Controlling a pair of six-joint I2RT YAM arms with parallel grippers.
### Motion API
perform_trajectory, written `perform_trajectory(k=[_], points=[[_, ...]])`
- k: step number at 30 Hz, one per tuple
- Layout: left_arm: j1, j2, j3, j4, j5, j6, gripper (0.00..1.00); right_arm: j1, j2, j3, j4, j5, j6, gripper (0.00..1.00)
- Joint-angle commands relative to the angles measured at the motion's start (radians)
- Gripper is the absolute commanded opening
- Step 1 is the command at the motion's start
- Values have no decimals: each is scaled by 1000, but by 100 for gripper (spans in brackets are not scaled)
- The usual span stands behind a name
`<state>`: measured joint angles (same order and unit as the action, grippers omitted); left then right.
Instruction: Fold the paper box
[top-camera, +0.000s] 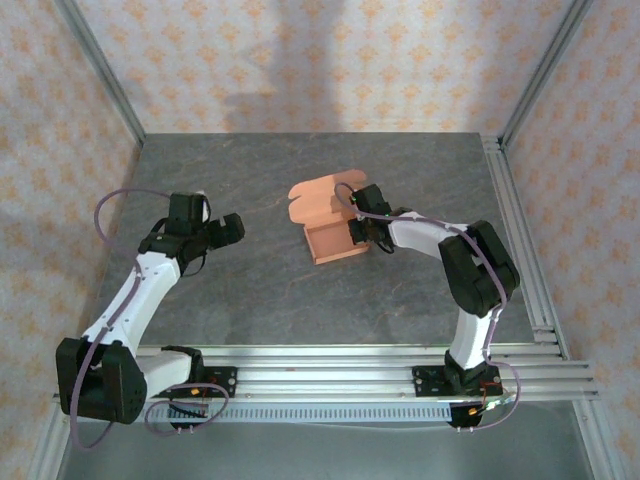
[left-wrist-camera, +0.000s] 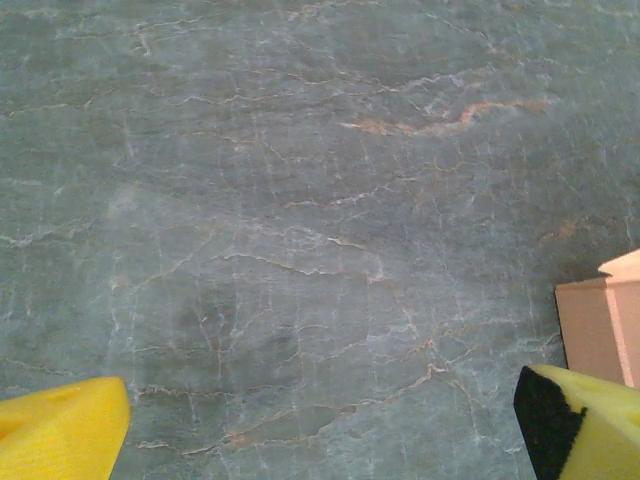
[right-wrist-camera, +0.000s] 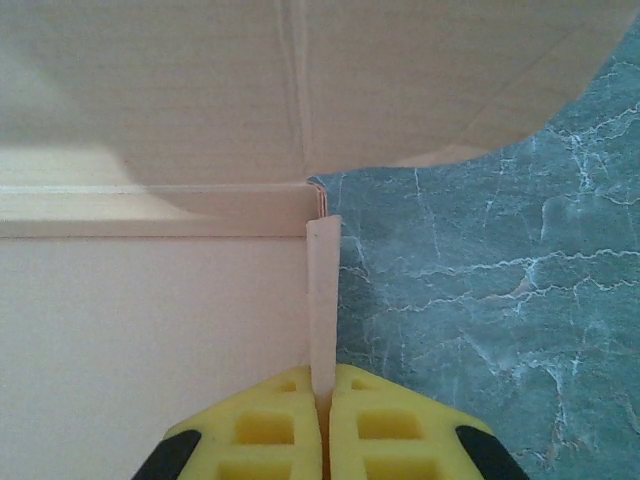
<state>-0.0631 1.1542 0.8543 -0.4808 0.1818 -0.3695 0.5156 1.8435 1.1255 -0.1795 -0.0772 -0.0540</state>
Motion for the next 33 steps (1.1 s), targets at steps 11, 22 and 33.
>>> perform_trajectory(k=[11,22,33], points=[[3,2,-18,25,-7,-41,100,0,-4,17,-39,46,10,5],[12,79,-76,165,28,-108,100,-14,-224,-22,42,-126,74,5],[-163,225,-28,518,413,-57,95,-26,-413,-111,271,-483,134,6]])
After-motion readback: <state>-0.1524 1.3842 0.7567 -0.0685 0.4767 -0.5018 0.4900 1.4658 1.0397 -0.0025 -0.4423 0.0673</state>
